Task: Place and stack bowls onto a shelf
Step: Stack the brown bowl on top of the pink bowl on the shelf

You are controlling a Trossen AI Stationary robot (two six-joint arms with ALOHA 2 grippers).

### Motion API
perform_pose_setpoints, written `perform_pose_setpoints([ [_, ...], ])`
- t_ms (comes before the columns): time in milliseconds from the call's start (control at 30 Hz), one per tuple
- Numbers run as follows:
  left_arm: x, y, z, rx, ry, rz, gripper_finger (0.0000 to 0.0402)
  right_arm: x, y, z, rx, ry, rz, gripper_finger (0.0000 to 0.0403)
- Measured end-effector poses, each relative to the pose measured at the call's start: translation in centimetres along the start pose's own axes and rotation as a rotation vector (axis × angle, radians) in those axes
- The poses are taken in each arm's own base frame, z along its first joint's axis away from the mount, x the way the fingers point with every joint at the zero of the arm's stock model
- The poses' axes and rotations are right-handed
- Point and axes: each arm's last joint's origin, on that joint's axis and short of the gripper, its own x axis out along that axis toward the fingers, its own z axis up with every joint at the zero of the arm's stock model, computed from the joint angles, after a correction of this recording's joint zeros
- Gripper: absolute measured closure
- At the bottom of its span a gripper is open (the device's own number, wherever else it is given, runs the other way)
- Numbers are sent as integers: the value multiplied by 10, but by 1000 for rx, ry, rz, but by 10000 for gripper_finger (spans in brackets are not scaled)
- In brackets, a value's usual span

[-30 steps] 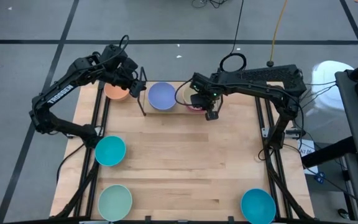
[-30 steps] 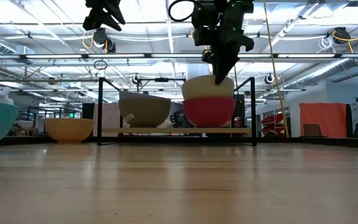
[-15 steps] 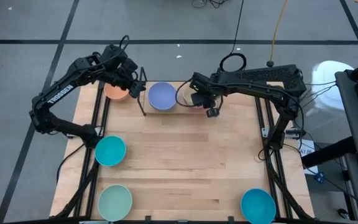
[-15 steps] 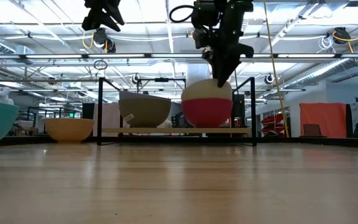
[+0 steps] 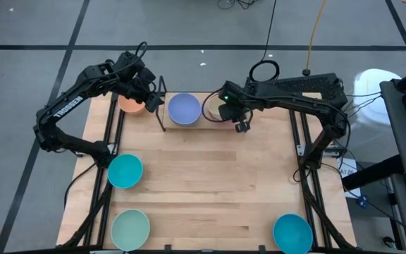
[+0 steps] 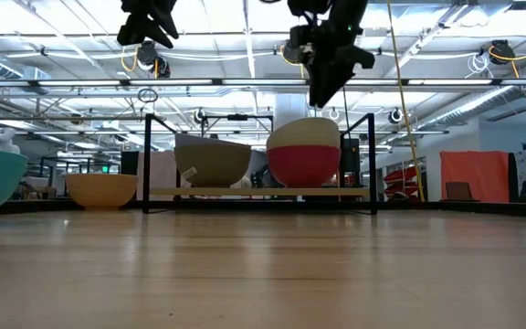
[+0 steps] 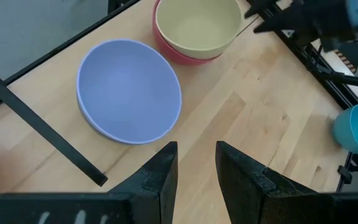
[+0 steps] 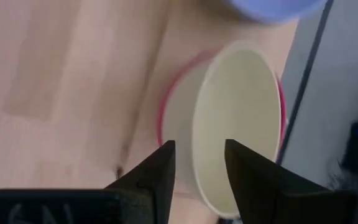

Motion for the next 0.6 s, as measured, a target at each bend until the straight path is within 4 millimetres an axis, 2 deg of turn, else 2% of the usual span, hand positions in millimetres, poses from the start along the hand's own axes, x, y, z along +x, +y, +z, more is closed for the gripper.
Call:
perform_pose_setpoints([
  [167, 0, 0, 0, 0, 0, 0, 289, -2, -4, 3, 23, -73, -1, 293],
  [400, 0, 0, 0, -2, 0, 0, 289, 1, -12, 0, 46, -82, -25, 392],
  [600, 0, 0, 0, -3, 0, 0, 289, 2, -13, -5, 63, -66, 1, 402],
])
